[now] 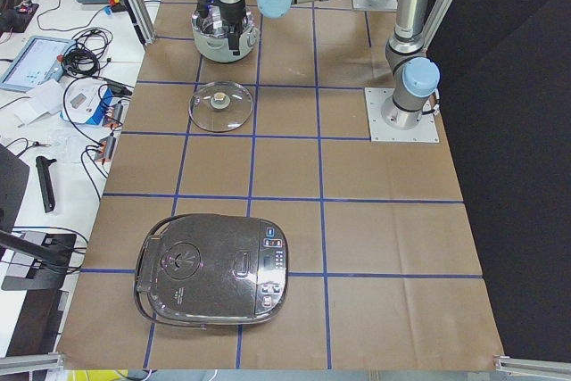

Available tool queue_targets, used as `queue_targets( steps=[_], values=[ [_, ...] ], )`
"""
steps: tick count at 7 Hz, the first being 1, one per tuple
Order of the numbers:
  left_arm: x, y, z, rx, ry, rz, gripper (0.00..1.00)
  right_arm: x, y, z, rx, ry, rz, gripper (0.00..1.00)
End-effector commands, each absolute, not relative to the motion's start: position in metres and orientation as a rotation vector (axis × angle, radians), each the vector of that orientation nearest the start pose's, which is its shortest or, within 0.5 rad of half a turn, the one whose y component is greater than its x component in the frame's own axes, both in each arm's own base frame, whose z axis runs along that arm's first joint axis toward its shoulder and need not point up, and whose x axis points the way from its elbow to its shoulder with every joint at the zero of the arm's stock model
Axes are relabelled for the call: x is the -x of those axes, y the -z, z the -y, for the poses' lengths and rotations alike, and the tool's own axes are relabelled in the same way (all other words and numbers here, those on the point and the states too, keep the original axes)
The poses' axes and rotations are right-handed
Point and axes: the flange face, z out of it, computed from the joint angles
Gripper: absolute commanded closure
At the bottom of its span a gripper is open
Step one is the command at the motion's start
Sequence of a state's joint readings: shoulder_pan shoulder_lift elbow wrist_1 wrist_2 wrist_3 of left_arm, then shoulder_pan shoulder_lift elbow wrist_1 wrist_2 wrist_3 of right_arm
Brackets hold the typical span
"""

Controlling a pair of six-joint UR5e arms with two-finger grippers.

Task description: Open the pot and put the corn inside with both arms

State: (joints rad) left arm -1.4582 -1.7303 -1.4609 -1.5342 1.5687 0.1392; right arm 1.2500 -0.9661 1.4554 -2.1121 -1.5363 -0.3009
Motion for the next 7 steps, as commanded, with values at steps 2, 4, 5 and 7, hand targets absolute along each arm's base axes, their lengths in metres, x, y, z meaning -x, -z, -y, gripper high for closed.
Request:
queue_targets(
  steps=[2,4,5,7],
  values=[
    [0.084,-0.482,0.539,0.004,-0.069,-3.131,0.00,-0.087,-0.366,0.704,0.129,0.196,-3.107,0.85],
    [0.084,-0.492,0.527,-0.022,-0.056,-3.120,0.00,-0.234,-0.394,0.680,0.054,0.265,-3.062,0.83],
    [0.084,-0.494,0.526,-0.022,-0.049,-3.119,0.00,-0.300,-0.384,0.667,0.007,0.250,-3.044,0.83],
    [0.078,-0.493,0.526,-0.005,-0.056,-3.120,0.00,-0.370,-0.353,0.685,-0.056,0.256,-3.052,0.83]
  ],
)
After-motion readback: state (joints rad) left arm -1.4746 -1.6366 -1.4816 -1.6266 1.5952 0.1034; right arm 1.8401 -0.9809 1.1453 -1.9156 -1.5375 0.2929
